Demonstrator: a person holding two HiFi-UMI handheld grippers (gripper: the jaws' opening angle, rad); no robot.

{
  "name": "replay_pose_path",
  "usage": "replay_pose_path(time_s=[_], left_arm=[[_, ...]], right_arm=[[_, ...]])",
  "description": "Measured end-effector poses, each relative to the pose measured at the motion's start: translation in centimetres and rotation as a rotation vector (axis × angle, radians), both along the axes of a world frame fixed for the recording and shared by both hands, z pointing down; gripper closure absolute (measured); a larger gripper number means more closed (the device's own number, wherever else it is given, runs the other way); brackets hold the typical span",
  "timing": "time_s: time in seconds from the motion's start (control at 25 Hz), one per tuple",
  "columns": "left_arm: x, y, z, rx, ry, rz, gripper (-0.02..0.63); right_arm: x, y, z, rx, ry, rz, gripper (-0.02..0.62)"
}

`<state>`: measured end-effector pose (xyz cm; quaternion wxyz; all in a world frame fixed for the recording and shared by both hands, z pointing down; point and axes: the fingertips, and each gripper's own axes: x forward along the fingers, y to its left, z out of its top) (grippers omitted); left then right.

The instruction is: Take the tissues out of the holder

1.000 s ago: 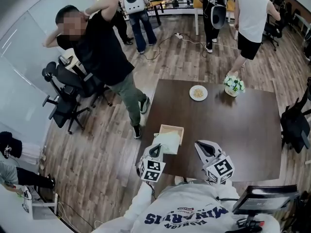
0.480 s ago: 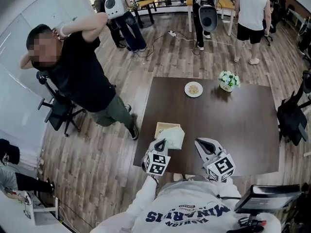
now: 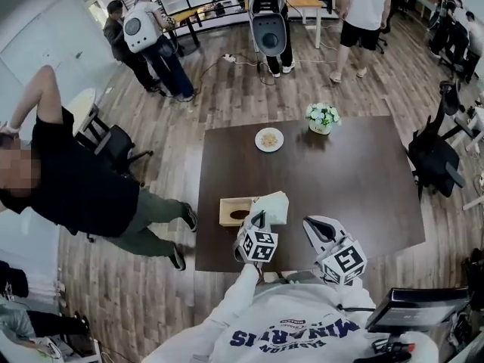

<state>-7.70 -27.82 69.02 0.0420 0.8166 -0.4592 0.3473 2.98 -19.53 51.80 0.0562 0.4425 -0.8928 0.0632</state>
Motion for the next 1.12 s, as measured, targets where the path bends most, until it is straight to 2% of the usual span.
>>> replay_pose_path(time_s=[0.16, 0.48, 0.64, 0.84, 1.0, 1.12], left_arm=[[3.3, -0.5, 2.6, -0.006, -0.045, 0.003, 0.597], [6.9, -2.3, 9.9, -0.049, -0.126, -0.027, 0.597], [7.2, -2.9, 14.0, -0.092, -0.184, -0.068, 0.597], [7.5, -2.9, 18.4, -0.144, -0.264, -0.079, 0.597], [7.6, -2.6, 19.9, -0.143, -0.283, -0.101, 0.597], [7.2, -2.5, 19.3, -0.118, -0.266, -0.103, 0.595]], right_arm=[[2.8, 1.1, 0.5, -0.007, 0.007, 0.061, 0.586], [6.1, 2.4, 0.8, -0.019, 0.016, 0.124, 0.586], [7.7, 3.1, 1.0, -0.031, 0.021, 0.150, 0.586], [8.7, 3.3, 1.5, -0.044, 0.024, 0.150, 0.586], [9.0, 3.1, 1.7, -0.048, 0.022, 0.128, 0.586], [8.7, 2.7, 1.5, -0.046, 0.015, 0.114, 0.586]])
